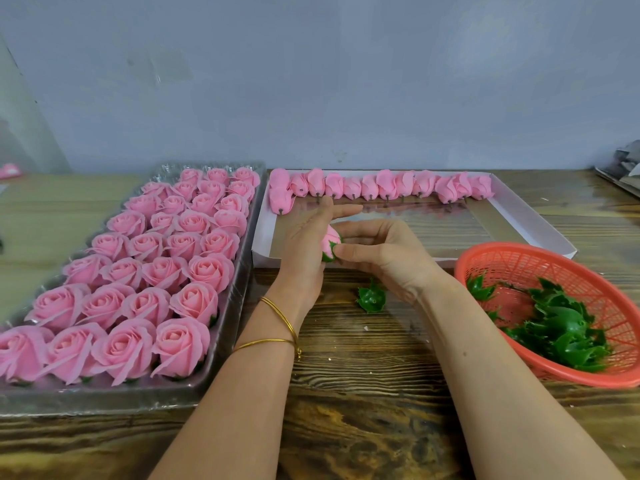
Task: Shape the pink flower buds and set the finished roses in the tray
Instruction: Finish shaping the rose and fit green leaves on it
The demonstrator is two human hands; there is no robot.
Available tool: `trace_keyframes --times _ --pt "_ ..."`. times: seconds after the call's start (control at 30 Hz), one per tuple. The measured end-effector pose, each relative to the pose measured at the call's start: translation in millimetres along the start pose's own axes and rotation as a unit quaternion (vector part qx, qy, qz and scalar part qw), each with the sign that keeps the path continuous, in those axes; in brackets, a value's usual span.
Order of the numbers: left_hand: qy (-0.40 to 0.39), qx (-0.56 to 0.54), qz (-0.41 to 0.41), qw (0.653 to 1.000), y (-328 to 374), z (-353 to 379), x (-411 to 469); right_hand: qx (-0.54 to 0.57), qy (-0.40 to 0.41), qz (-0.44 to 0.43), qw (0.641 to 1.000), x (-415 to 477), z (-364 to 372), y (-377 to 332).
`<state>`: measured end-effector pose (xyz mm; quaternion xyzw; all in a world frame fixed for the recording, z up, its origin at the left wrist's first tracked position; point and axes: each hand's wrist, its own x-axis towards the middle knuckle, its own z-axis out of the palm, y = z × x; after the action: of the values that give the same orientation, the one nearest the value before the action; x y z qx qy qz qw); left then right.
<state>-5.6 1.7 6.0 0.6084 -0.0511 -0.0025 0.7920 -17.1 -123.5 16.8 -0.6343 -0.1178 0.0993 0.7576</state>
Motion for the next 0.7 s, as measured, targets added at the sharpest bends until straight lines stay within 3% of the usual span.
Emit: trace_keyframes --times 0.2,0.47,0.7 --pt "-0.032 -0.002 -0.011 0.999 2.3 -1.7 -0.7 -0.013 0.012 0.014 1.000 1.5 1.1 1.2" --pt "0.006 -0.081 0.008 0.997 1.9 0.1 2.6 -0.051 0.067 -0.014 0.996 6.3 1.6 3.2" --pt "-0.093 -0.063 0.051 0.992 -4.6 0.6 2.5 -0.056 0.144 -0.062 0.986 9.7 -0.5 6.5"
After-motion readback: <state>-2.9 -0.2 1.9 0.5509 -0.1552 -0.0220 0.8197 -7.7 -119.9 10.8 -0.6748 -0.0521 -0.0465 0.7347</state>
